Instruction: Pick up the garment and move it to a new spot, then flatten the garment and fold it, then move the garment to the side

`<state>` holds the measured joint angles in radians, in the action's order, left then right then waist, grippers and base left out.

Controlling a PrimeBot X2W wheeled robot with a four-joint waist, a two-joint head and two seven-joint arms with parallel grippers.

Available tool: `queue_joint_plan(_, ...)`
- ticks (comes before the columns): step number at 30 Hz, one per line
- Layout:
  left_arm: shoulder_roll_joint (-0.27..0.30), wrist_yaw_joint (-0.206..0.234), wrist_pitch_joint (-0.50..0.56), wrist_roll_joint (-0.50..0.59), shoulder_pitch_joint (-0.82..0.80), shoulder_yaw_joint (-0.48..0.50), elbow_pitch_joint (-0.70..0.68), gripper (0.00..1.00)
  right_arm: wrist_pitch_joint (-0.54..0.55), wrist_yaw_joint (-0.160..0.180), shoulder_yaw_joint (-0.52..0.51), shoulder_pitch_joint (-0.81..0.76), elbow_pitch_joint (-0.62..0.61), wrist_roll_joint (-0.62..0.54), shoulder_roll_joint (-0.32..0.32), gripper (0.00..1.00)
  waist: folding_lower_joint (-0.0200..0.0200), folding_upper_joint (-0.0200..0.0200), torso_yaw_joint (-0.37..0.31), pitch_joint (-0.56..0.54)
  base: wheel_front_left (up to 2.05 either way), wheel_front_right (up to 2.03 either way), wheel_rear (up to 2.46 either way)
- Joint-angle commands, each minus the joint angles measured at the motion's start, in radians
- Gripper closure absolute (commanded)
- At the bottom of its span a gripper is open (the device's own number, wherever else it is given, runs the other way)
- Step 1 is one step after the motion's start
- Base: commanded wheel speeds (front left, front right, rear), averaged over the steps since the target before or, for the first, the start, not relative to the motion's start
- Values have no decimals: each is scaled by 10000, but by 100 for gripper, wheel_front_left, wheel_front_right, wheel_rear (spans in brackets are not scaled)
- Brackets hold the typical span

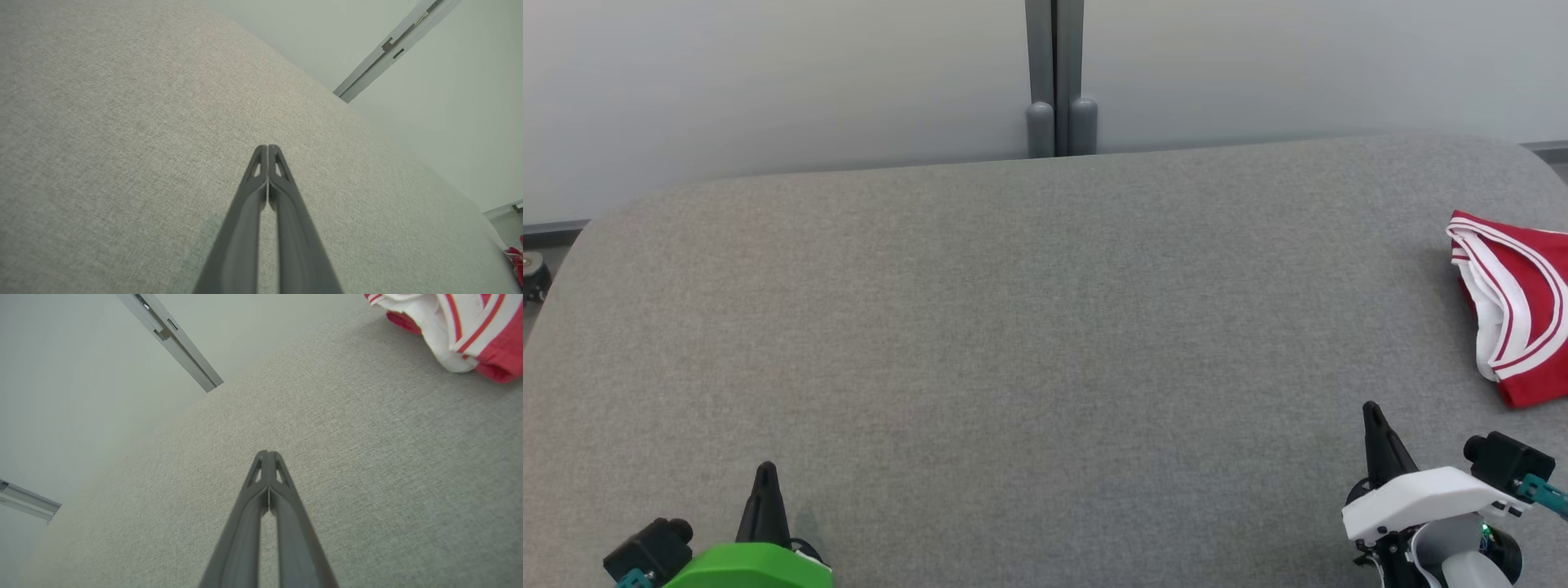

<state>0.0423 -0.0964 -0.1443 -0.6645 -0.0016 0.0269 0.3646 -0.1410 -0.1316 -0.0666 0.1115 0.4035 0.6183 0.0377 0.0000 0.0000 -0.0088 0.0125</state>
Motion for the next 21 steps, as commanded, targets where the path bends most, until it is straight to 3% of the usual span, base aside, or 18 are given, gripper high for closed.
queue_joint_plan(1, 49, -16, 72, -365, -318, 59, -190, 100, 70, 3, -50, 127, -211, 387, 64, 100, 0, 0, 1, -2, 0, 0, 0)
queue_joint_plan(21, 67, -24, 788, -2952, -558, 296, -587, 100, 780, 6, -177, 135, -594, 3098, 90, 100, 0, 0, 18, -28, 0, 0, 0)
